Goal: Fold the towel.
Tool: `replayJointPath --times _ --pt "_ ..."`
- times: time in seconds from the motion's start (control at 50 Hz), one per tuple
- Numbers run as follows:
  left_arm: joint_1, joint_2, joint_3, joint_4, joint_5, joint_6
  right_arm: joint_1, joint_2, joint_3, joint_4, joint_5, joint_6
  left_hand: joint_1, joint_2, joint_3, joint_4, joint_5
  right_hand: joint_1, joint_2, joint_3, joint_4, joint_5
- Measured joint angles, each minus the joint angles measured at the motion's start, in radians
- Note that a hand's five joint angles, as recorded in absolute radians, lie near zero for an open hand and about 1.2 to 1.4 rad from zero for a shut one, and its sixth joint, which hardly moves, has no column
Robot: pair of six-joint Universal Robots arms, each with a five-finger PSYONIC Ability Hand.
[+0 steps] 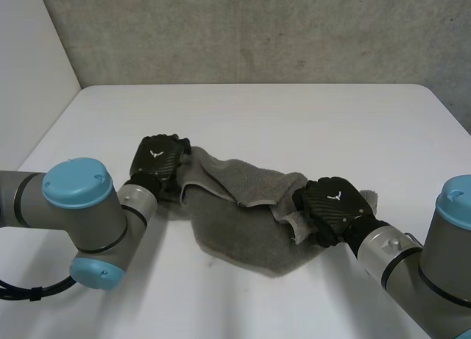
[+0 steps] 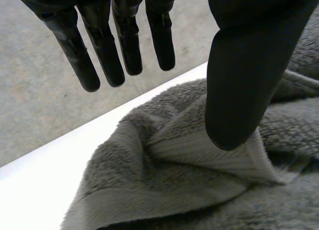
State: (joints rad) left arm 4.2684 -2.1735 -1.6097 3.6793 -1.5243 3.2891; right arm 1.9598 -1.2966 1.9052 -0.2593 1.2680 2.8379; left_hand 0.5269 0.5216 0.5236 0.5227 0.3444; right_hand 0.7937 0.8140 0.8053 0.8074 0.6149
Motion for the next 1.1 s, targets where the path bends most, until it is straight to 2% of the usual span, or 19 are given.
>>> replayJointPath --times 0.2,0.36,0.46,0.6,0.68,0.72,0.8,0.9,0.98,1.1 --pt "-0.019 0.008 -0.010 -0.008 0.077 -0.004 0.001 0.004 0.006 -0.014 0.002 -0.001 -0.073 -0.074 -0.075 -0.074 -0.074 0.020 -0.002 0.009 0.006 0.025" --pt "-0.023 -0.018 0.020 -0.005 0.076 -0.003 -0.003 -0.004 0.009 -0.018 0.001 -0.003 -0.030 -0.025 -0.027 -0.026 -0.021 0.250 0.226 0.234 0.229 0.246" --pt "-0.023 -0.058 0.064 -0.005 0.068 -0.003 -0.010 -0.008 0.008 -0.019 0.001 -0.006 0.127 0.132 0.130 0.131 0.130 0.363 0.330 0.332 0.335 0.357" --pt "-0.021 -0.104 0.124 -0.005 0.055 -0.001 -0.019 -0.011 0.004 -0.018 0.000 -0.008 0.344 0.352 0.350 0.351 0.350 0.389 0.346 0.350 0.352 0.380" --pt "-0.021 -0.106 0.136 -0.006 0.031 0.004 -0.035 -0.014 -0.003 -0.018 -0.001 -0.008 0.568 0.579 0.569 0.572 0.570 0.523 0.491 0.483 0.489 0.521" --pt "-0.020 -0.096 0.137 -0.007 0.016 0.008 -0.048 -0.021 -0.010 -0.017 -0.003 -0.007 0.614 0.634 0.630 0.629 0.621 0.540 0.508 0.512 0.521 0.551" --pt "-0.017 -0.034 0.122 -0.014 -0.017 0.020 -0.092 -0.084 -0.049 -0.004 -0.006 -0.001 0.643 0.681 0.678 0.680 0.659 0.540 0.508 0.513 0.523 0.551" --pt "0.001 0.158 0.062 -0.037 -0.046 0.029 -0.178 -0.239 -0.132 0.052 -0.015 0.003 0.654 0.693 0.690 0.691 0.668 0.540 0.508 0.513 0.523 0.551" --pt "0.025 0.354 0.007 -0.076 -0.050 0.030 -0.280 -0.358 -0.246 0.164 -0.057 0.001 0.659 0.694 0.692 0.694 0.676 0.540 0.508 0.513 0.531 0.551" --pt "0.048 0.560 -0.032 -0.193 -0.039 0.031 -0.405 -0.392 -0.422 0.419 -0.167 -0.027 0.659 0.695 0.692 0.695 0.676 0.540 0.508 0.528 0.531 0.551"
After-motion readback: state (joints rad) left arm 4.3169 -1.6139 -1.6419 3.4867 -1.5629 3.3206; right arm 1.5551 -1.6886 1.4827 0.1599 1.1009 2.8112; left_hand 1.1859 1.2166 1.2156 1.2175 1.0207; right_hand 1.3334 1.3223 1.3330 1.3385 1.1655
